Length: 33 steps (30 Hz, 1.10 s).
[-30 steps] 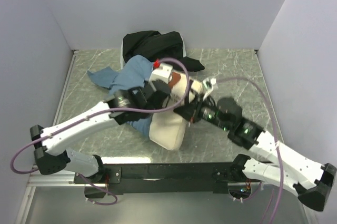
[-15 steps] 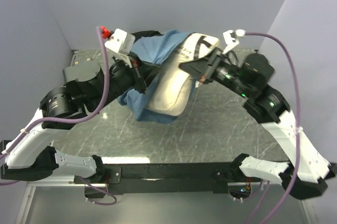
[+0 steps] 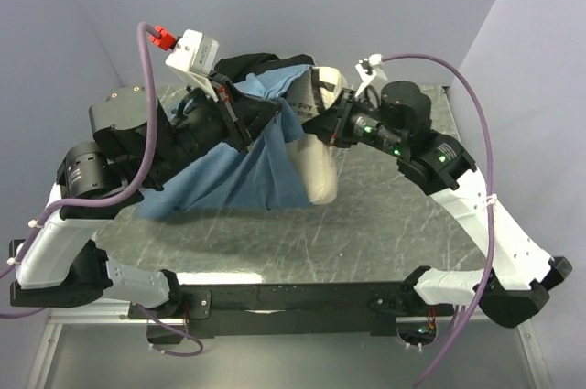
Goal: Put the pillow into the pillowcase
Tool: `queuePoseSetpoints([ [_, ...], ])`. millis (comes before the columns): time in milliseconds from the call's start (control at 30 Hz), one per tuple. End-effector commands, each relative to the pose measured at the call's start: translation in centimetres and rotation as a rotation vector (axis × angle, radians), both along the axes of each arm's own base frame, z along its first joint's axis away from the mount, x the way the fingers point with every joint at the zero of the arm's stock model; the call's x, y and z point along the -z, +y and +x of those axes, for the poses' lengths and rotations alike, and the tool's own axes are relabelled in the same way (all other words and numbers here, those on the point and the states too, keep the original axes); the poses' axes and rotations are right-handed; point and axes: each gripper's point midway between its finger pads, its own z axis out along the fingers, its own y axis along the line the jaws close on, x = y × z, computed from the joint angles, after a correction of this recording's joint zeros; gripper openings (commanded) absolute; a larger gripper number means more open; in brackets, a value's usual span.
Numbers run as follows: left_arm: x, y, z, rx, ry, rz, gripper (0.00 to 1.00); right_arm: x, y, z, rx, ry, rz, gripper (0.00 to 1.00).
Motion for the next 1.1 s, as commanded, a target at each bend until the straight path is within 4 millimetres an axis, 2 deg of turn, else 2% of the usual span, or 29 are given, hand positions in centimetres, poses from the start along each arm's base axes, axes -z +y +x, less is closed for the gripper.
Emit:
queuePoseSetpoints([
  [0, -7.3, 1.9, -2.0, 0.058, -0.098, -0.235, 0.01, -5.0, 3.9, -1.7, -0.093, -0.203, 0.041, 0.0],
  [33, -5.4, -0.2, -1.1, 0.056, -0.074, -0.152, 0.01, -5.7, 3.9, -2.1, -0.105, -0.215, 0.064, 0.0],
  [100, -4.6, -1.0, -0.5, 0.04, -0.057, -0.108, 0.01, -7.1, 1.1, -0.4, -0.036, -0.228, 0.101, 0.0],
  [133, -3.0, -1.6, 0.0, 0.023, -0.023, -0.061, 0.01, -9.0, -0.3, -0.8, -0.034, -0.236, 0.194, 0.0],
  [167, -2.2, -1.7, 0.3, 0.009, -0.006, -0.054, 0.01, -10.0, -1.1, -1.4, -0.07, -0.245, 0.239, 0.0],
  [200, 1.1, -3.4, 0.9, 0.013, 0.03, 0.012, 0.01, -10.9, -2.9, -0.3, -0.01, -0.26, 0.259, 0.0],
  [233, 1.6, -3.3, 0.5, 0.034, 0.036, 0.005, 0.01, -12.2, -3.7, -0.6, 0.011, -0.281, 0.262, 0.0],
  [300, 3.6, -3.4, 1.1, -0.002, 0.074, 0.043, 0.01, -12.4, -3.9, -0.2, 0.045, -0.263, 0.271, 0.0],
  [367, 2.8, -2.5, 1.4, -0.038, 0.073, 0.028, 0.01, -10.7, -2.0, 0.1, -0.007, -0.189, 0.316, 0.0],
  [400, 0.8, -1.7, 1.0, -0.031, 0.05, -0.028, 0.01, -9.7, -0.9, 0.2, -0.03, -0.168, 0.304, 0.0],
  [433, -1.3, -0.3, 0.2, -0.017, 0.019, -0.088, 0.01, -7.7, 1.3, -0.1, -0.067, -0.134, 0.232, 0.0],
  [500, -3.8, 1.5, -0.1, -0.039, -0.019, -0.18, 0.01, -6.8, 2.4, -0.2, -0.073, -0.126, 0.183, 0.0],
  [533, -4.3, 2.3, -0.1, -0.054, -0.041, -0.187, 0.01, -7.6, 2.1, -0.2, -0.073, -0.135, 0.201, 0.0],
  [567, -4.1, 2.3, 0.4, -0.078, -0.042, -0.179, 0.01, -8.5, 1.5, -0.1, -0.059, -0.152, 0.219, 0.0],
  [600, -3.6, 1.7, 0.4, -0.066, -0.038, -0.158, 0.01, -9.5, 0.6, 0.1, -0.037, -0.172, 0.233, 0.0],
  [633, -2.7, -0.1, 0.6, -0.033, -0.038, -0.115, 0.01, -11.7, -1.1, 0.3, 0.003, -0.211, 0.262, 0.0],
  [700, -1.8, -2.2, 0.7, 0.016, -0.037, -0.061, 0.01, -13.3, -2.0, 0.2, 0.019, -0.237, 0.293, 0.0],
  [733, -2.1, -2.1, 0.8, 0.003, -0.041, -0.06, 0.01, -12.9, -1.5, 0.6, 0.014, -0.217, 0.293, 0.0],
  [767, -2.7, -1.7, 1.1, -0.014, -0.05, -0.072, 0.01, -11.9, 0.3, -0.2, -0.035, -0.188, 0.282, 0.0],
  [800, -3.7, -1.0, 0.9, -0.019, -0.074, -0.094, 0.01, -9.9, 2.2, -0.6, -0.068, -0.14, 0.243, 0.0],
  [833, -5.1, -0.7, 0.7, -0.016, -0.102, -0.137, 0.01, -7.2, 3.9, 0.7, -0.037, -0.129, 0.157, 0.0],
  [867, -5.7, -0.4, 0.4, -0.008, -0.116, -0.154, 0.01, -5.5, 6.1, -0.5, -0.087, -0.106, 0.109, 0.0],
  [900, -6.2, 0.0, 0.3, -0.009, -0.126, -0.168, 0.01, -3.5, 6.6, -0.1, -0.09, -0.07, 0.06, 0.0],
  [933, -6.7, 0.6, 0.2, -0.017, -0.139, -0.181, 0.01, -2.3, 7.2, 0.4, -0.098, -0.042, 0.046, 0.0],
  [967, -6.5, 0.9, 0.3, -0.03, -0.141, -0.175, 0.01, -2.3, 6.8, 0.8, -0.093, -0.043, 0.052, 0.0],
  [1000, -6.2, 1.7, 0.7, -0.067, -0.136, -0.17, 0.01, -2.7, 5.6, 1.3, -0.068, -0.068, 0.057, 0.0],
  [1033, -6.2, 2.1, 0.8, -0.085, -0.135, -0.176, 0.01, -3.2, 4.8, 1.6, -0.049, -0.086, 0.057, 0.07],
  [1067, -5.2, 2.0, 1.2, -0.1, -0.125, -0.159, 0.01, -3.3, 4.1, 1.9, -0.022, -0.098, 0.044, 0.16],
])
